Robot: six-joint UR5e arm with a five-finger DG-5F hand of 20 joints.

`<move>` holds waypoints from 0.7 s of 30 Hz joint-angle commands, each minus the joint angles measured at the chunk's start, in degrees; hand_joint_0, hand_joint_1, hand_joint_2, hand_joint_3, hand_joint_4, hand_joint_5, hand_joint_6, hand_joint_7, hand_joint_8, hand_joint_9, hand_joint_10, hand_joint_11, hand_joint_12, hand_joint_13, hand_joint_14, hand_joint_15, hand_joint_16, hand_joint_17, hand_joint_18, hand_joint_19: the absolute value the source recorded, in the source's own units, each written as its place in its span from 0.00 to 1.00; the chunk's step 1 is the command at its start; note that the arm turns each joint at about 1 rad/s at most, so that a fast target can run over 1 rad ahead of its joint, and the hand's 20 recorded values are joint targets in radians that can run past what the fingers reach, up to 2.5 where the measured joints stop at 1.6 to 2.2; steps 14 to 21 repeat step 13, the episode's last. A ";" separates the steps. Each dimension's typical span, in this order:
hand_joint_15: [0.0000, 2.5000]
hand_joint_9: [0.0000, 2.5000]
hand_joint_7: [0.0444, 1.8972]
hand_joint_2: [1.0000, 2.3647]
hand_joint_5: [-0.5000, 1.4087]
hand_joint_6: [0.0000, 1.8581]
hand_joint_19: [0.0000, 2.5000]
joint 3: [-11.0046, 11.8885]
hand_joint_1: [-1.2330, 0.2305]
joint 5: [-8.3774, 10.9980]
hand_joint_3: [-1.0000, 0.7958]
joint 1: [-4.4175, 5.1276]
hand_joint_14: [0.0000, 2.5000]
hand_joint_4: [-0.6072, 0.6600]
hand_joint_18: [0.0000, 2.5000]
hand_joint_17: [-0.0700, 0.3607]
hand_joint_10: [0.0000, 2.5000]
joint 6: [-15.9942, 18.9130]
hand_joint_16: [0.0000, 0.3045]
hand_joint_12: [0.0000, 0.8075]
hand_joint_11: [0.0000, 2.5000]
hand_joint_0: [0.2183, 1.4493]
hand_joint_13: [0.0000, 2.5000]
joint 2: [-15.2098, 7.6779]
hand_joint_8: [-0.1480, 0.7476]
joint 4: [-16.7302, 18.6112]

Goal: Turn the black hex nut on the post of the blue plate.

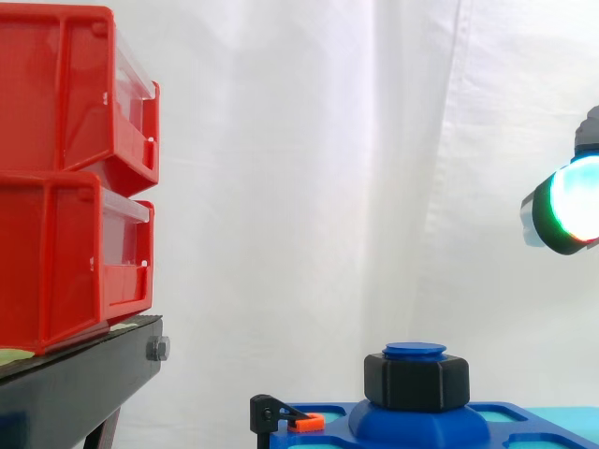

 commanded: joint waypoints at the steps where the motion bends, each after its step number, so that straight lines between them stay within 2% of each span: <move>1: 0.00 0.00 0.27 0.00 0.15 0.27 0.01 -0.04 0.50 -0.05 0.28 0.01 0.00 0.57 0.00 0.47 0.00 0.00 0.20 0.45 0.00 0.19 0.00 0.00 0.36 0.00; 3: 0.00 0.00 0.27 0.00 0.15 0.27 0.01 -0.04 0.50 -0.05 0.28 0.01 0.00 0.57 0.00 0.47 0.00 0.00 0.20 0.45 0.00 0.19 0.00 0.00 0.37 0.00; 5: 0.00 0.00 0.31 0.00 0.14 0.27 0.01 -0.04 0.50 0.03 0.28 0.01 0.00 0.58 0.00 0.47 0.00 0.00 0.19 0.44 0.00 0.19 0.00 0.00 0.37 0.00; 9: 0.00 0.00 0.27 0.00 0.15 0.27 0.01 -0.04 0.50 -0.05 0.28 0.01 0.00 0.57 0.00 0.47 0.00 0.00 0.19 0.45 0.00 0.19 0.00 0.00 0.37 0.00; 13: 0.00 0.00 0.30 0.00 0.14 0.27 0.01 -0.04 0.50 0.03 0.28 0.01 0.00 0.58 0.00 0.47 0.00 0.00 0.19 0.45 0.00 0.19 0.00 0.00 0.37 0.00; 21: 0.00 0.00 0.30 0.00 0.14 0.27 0.01 -0.04 0.50 0.03 0.28 0.01 0.00 0.58 0.00 0.47 0.00 0.00 0.19 0.45 0.00 0.19 0.00 0.00 0.37 0.00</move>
